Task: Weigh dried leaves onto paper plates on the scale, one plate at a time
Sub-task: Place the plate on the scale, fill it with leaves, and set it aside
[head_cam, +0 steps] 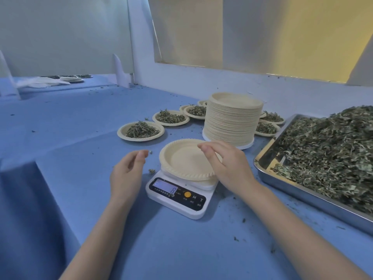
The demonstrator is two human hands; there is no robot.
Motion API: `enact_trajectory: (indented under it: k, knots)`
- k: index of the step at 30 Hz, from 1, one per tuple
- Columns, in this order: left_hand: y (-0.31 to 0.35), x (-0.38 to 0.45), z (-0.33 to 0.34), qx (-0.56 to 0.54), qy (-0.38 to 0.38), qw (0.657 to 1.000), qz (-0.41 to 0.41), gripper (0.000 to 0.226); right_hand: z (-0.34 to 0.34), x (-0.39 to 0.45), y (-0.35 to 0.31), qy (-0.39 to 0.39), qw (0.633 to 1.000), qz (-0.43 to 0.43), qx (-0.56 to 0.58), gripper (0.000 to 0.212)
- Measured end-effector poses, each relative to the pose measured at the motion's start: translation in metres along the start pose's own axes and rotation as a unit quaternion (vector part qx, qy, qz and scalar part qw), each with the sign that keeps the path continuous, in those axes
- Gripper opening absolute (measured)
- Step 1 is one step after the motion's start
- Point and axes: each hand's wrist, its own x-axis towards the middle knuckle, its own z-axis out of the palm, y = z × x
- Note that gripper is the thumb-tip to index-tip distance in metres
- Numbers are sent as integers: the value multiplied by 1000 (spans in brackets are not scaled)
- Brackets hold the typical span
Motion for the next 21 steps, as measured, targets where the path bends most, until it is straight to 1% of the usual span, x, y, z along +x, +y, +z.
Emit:
enact_trajectory:
  k: [4,7,8,9,11,12,14,15,17,21]
  knots:
    - [1,-2,1,14,-16,1000,1,20,-2,0,3,0,1000,16,3,27]
    - [3,-5,2,25,-6,1000,12,18,-2,-1,4,-8,1000,21,-2,28]
    - [4,-8,2,38,8,999,36,17,-2,-2,4,-11,1000,21,-4,28]
    - [6,-12,3,57,29,995,79,16,-3,-2,3,-15,1000,21,-5,28]
    - [17,-23,6,97,66,974,195,15,-4,-2,-1,-31,999,20,-11,28]
    - [24,-28,10,108,69,960,248,13,-4,-2,-4,-40,999,18,-15,28]
    - [38,-37,23,108,36,943,313,14,-7,-2,-10,-52,998,8,-19,27]
    - [47,-40,30,99,6,941,324,15,-10,-2,-13,-55,998,0,-18,25]
    - [65,-45,48,84,-51,943,317,20,-20,-2,-17,-58,998,-5,-25,24]
    - [100,-55,92,50,-112,949,290,24,-61,-7,-10,-47,995,38,-84,30]
